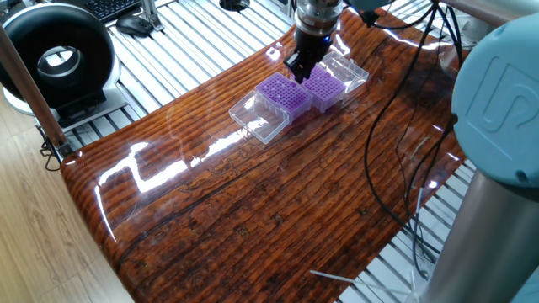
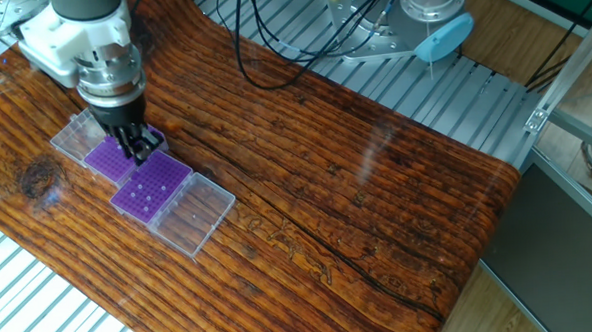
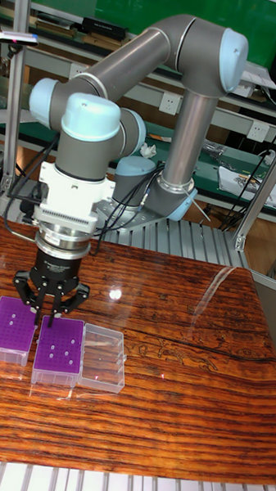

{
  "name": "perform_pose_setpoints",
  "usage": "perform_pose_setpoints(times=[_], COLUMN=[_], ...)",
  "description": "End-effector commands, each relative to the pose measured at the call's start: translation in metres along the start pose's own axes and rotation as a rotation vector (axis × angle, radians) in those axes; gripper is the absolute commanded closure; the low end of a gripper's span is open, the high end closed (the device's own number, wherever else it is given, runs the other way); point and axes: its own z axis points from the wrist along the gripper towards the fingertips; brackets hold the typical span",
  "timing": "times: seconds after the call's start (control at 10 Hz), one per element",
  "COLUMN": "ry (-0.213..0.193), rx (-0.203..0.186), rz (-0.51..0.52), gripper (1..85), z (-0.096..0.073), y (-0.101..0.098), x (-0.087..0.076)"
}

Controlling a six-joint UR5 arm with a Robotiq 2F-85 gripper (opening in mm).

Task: Transfer all small pipette tips from one holder to another

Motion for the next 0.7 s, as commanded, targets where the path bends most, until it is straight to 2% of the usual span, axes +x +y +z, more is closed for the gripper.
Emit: perform_pose_setpoints(times=[0.0,0.6], ry=[-0.022,-0.031], rx=[-0.013,-0.018], rz=[0.031,0.061], gripper=[59.3,59.3], z=[0.006,0.004], y=[0.015,0.037], x=[-0.003,-0.002])
